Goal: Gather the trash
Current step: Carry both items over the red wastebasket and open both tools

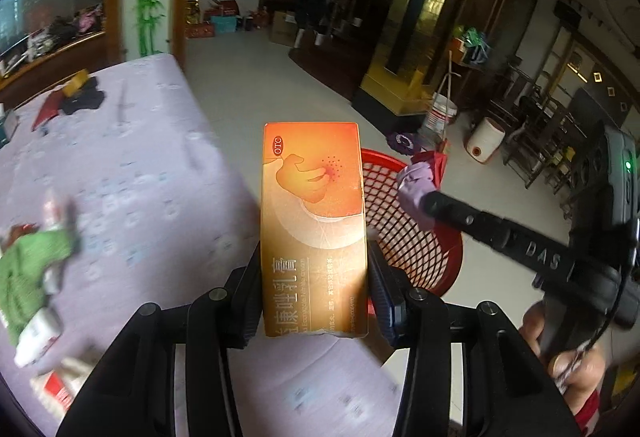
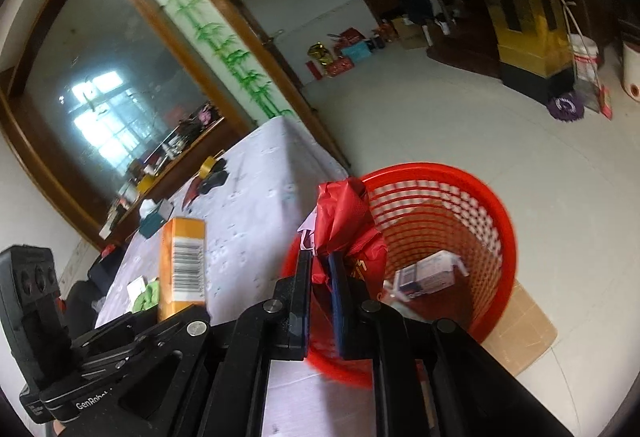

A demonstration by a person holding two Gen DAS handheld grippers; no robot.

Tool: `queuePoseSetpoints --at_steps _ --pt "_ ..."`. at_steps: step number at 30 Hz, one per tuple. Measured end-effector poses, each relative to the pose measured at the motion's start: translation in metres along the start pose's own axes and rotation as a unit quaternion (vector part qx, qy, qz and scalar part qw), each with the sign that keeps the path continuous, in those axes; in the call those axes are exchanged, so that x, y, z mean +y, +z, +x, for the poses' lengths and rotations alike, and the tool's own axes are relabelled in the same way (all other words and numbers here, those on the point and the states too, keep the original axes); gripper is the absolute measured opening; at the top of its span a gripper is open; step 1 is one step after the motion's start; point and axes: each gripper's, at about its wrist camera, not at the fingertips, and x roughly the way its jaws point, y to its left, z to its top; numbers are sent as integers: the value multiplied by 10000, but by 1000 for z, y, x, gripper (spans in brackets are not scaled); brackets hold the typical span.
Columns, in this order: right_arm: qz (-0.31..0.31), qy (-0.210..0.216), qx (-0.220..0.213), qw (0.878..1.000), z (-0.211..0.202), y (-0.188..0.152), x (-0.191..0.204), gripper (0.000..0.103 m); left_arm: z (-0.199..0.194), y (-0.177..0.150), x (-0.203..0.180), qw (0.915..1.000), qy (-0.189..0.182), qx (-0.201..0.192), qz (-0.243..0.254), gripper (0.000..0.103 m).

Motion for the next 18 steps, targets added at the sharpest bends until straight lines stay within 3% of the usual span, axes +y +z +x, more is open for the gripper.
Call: queuePoseSetpoints --at_steps 4,5,6,7,8,9,10,18 --pt "72 -169 -42 9998 1 10 -18 11 27 17 -18 10000 -27 -5 89 45" --pt "81 -212 -33 9997 2 13 -22 11 32 19 -22 9999 -41 -5 112 48" --pt "84 -252 -31 9996 3 15 -26 12 38 21 -22 9999 11 31 125 60" --pt "78 -286 -30 9996 5 17 -29 23 40 21 -22 9999 55 32 100 66" --pt "84 -335 -14 9994 6 18 -33 32 42 21 -20 10000 63 23 60 66" --pt "101 -359 -13 9993 7 19 -35 47 42 21 -19 10000 30 36 23 66" --pt "116 -363 -45 9993 6 19 -38 51 43 20 -18 10000 -4 63 7 66" --pt "76 -374 -169 9991 -7 11 -29 51 13 -4 4 9998 169 -5 -75 68"
